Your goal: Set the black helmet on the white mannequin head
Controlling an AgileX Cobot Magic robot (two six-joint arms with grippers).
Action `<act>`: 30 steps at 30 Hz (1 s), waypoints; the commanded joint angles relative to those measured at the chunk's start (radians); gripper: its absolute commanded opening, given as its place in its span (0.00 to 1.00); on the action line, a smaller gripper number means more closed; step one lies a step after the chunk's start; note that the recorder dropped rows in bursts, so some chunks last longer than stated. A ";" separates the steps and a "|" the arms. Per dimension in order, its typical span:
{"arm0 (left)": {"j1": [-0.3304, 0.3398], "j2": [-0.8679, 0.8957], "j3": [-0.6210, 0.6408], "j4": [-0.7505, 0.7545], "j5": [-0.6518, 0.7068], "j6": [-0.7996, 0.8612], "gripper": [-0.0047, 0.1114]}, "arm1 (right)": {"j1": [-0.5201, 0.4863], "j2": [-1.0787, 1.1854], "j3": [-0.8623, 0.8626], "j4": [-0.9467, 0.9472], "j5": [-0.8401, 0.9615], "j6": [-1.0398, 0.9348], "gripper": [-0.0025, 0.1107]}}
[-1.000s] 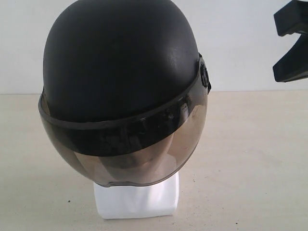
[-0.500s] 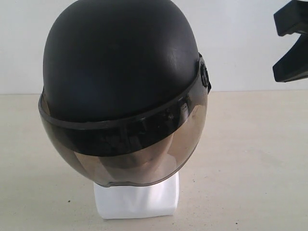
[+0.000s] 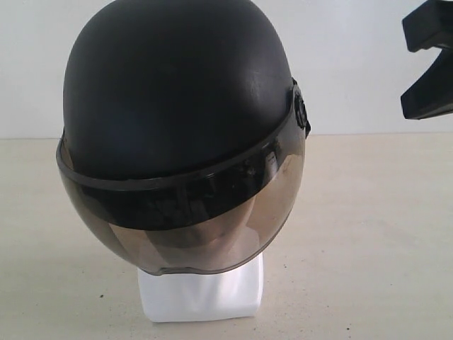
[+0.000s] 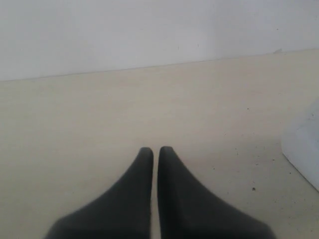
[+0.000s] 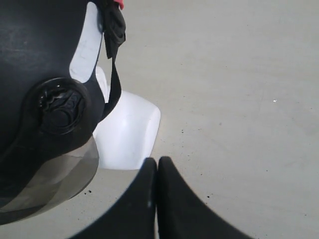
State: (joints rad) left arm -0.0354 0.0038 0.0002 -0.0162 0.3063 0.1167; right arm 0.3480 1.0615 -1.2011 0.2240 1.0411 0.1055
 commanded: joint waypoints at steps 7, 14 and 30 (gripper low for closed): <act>0.003 -0.004 0.000 0.005 -0.001 0.008 0.08 | -0.002 -0.005 0.003 0.001 -0.012 -0.002 0.02; 0.003 -0.004 0.000 0.005 -0.001 0.008 0.08 | -0.002 -0.005 0.003 -0.002 -0.012 -0.006 0.02; 0.003 -0.004 0.000 0.005 -0.001 0.008 0.08 | -0.180 -0.760 0.756 -0.046 -1.027 -0.075 0.02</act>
State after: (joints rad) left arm -0.0354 0.0038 0.0002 -0.0162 0.3081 0.1207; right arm 0.2013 0.4058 -0.5721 0.1691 0.0983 0.0291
